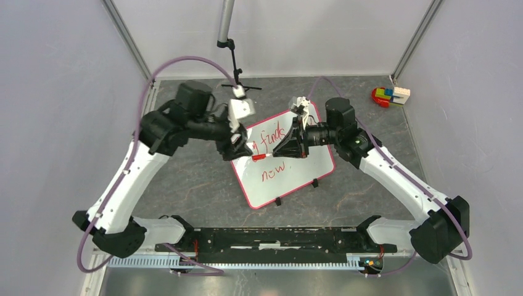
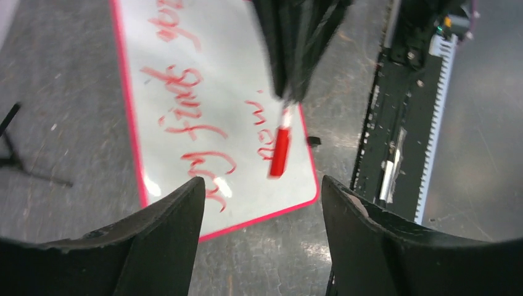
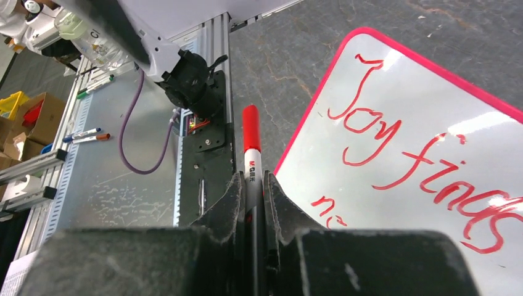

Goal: Write a sentence on the whiteboard
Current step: Close the pen cap.

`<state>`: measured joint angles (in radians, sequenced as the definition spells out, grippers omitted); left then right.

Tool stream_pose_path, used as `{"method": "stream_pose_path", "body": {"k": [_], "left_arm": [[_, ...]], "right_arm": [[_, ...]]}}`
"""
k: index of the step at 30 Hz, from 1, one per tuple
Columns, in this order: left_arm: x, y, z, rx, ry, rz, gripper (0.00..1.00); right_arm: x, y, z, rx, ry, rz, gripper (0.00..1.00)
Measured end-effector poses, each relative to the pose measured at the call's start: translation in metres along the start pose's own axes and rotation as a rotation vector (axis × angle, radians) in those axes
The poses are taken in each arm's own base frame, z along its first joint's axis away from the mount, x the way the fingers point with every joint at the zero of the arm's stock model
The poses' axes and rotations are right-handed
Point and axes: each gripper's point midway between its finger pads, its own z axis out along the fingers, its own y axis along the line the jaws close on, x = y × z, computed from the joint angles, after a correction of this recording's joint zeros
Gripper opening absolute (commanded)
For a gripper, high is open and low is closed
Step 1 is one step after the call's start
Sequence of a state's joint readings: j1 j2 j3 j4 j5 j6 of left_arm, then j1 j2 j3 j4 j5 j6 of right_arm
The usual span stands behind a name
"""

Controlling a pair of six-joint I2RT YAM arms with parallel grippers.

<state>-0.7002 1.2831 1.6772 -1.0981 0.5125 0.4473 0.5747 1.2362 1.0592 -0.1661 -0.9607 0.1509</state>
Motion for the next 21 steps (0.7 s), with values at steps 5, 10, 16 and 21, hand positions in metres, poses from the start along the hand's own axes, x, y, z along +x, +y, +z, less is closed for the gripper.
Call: {"method": "stream_pose_path", "body": {"k": [5, 10, 16, 21], "left_arm": [[0.013, 0.015, -0.025, -0.041, -0.052, -0.081, 0.77], [0.033, 0.000, -0.003, 0.082, -0.012, -0.149, 0.73], [0.048, -0.013, 0.023, 0.186, 0.048, -0.201, 0.60], [0.047, -0.024, 0.031, 0.241, 0.059, -0.227, 0.25]], "right_arm": [[-0.005, 0.003, -0.004, -0.014, -0.012, -0.013, 0.00], [-0.012, 0.014, -0.005, -0.056, -0.024, -0.039, 0.00], [-0.019, 0.023, -0.003, -0.086, -0.034, -0.067, 0.00], [-0.020, 0.030, 0.000, -0.106, -0.032, -0.076, 0.00]]}}
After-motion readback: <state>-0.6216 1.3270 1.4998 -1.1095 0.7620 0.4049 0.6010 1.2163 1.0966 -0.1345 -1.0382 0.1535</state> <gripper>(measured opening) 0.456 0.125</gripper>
